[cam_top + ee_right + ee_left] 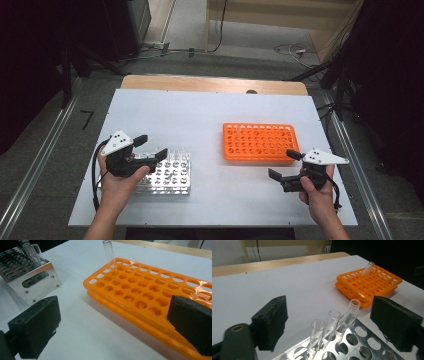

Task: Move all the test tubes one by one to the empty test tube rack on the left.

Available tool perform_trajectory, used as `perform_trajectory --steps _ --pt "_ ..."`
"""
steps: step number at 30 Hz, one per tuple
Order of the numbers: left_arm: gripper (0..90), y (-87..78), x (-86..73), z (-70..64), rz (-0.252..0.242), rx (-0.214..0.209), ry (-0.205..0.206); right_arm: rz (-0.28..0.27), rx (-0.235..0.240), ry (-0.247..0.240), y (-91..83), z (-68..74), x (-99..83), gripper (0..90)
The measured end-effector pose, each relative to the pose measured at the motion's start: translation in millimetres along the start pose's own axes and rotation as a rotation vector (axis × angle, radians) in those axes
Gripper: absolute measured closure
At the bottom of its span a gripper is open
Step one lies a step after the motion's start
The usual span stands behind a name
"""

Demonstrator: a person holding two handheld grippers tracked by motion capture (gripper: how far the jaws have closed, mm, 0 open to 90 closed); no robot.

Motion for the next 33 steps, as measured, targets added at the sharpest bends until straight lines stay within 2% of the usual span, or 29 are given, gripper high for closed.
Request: perform_trajectory --steps 6,15,20,22,25,29,31,33 --pt "0.7 4.0 -2.3 -12.5 0.012 -0.039 0.012 0.005 0.014 -0.012 6.2 5.0 7.0 0.0" --pt "0.0 4.8 -2.0 -33.1 -0.008 -0.132 0.035 -0.005 0.029 0.004 20.1 6.0 24.3 0.0" --pt "0.0 6.3 -3.6 -38.7 0.001 -0.138 0.055 0.015 0.040 -0.011 36.9 9.9 32.3 0.0" --pt "0.0 5.9 -3.1 -40.0 -0.003 -0.142 0.057 0.015 0.046 -0.005 44.4 11.8 36.9 3.2" --pt "0.0 5.0 -2.4 -40.0 -0.007 -0.145 0.058 0.018 0.049 -0.001 57.3 14.1 43.4 3.4" --pt "0.0 4.4 -2.6 -39.2 -0.008 -0.146 0.058 0.052 0.041 -0.001 74.2 15.9 47.6 4.0" --pt "0.0 4.2 -2.5 -39.8 -0.009 -0.150 0.056 0.061 0.048 0.007 81.6 16.3 49.3 6.9" --pt "0.0 4.1 -2.4 -40.4 -0.010 -0.150 0.054 0.085 0.027 0.024 89.8 13.8 49.4 14.0"
Point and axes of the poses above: each handheld gripper's, and its own axes: y roughly forward along the jaws, x roughly out of its top, z roughly to its left, the point moved 10 cm from there along y, roughly forward along the jaws, and after that the axes turned 7 degrees about -y, right-handed, at the moved point
